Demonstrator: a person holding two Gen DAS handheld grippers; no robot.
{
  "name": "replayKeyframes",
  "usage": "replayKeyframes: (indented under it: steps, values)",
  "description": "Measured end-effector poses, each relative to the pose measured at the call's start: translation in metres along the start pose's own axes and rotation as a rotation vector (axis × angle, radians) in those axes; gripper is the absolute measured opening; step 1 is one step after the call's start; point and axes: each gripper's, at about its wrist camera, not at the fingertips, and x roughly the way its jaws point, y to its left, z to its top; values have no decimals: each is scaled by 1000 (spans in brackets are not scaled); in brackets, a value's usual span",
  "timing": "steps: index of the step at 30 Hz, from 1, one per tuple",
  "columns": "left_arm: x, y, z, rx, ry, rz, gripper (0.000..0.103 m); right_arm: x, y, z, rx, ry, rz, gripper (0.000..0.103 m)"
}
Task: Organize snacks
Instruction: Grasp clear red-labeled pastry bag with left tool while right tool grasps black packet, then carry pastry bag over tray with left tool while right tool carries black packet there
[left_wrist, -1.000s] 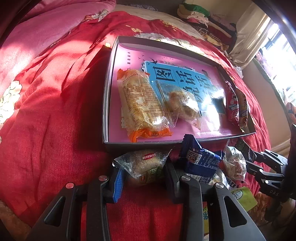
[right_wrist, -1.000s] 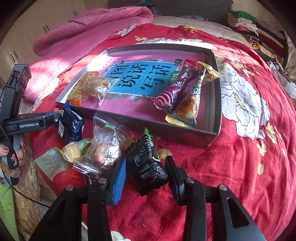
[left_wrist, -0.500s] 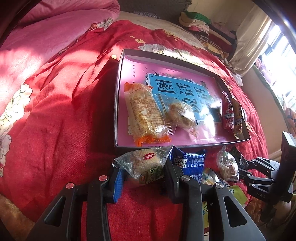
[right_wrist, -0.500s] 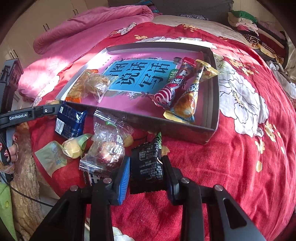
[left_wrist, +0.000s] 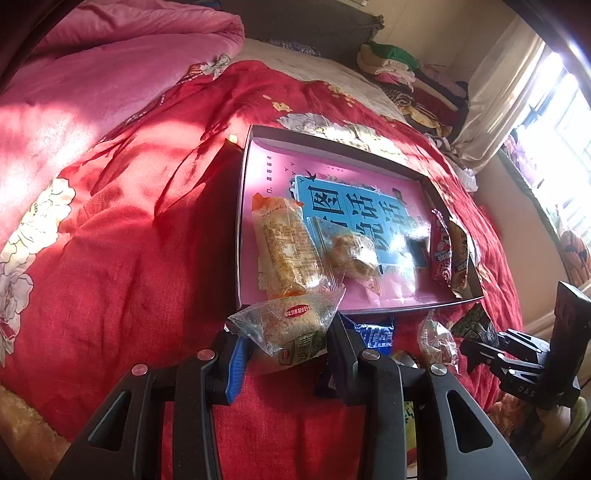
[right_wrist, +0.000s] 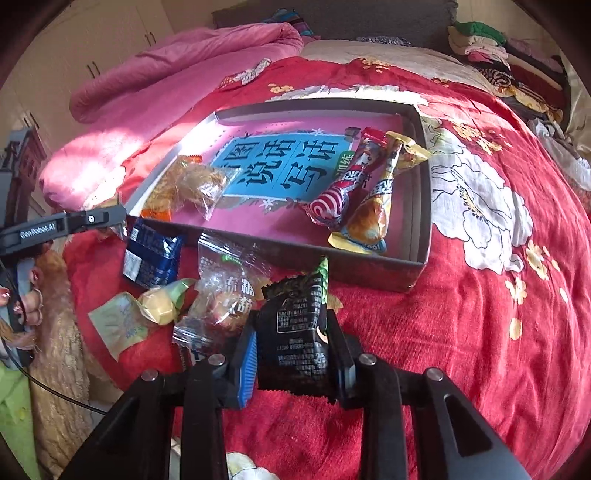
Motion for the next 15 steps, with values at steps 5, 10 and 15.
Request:
replayKeyframes:
  steps: [5, 10, 15]
  values:
    - [-7, -1, 1, 1, -23, -11, 39, -15, -10, 2, 75, -55, 72, 33]
    - [-17, -6, 1, 18, -58, -34, 39, -26, -15, 7, 107, -118, 107, 33]
    - [-23, -12, 3, 44, -87, -33, 39, -39, -12, 10, 93, -186, 115, 33]
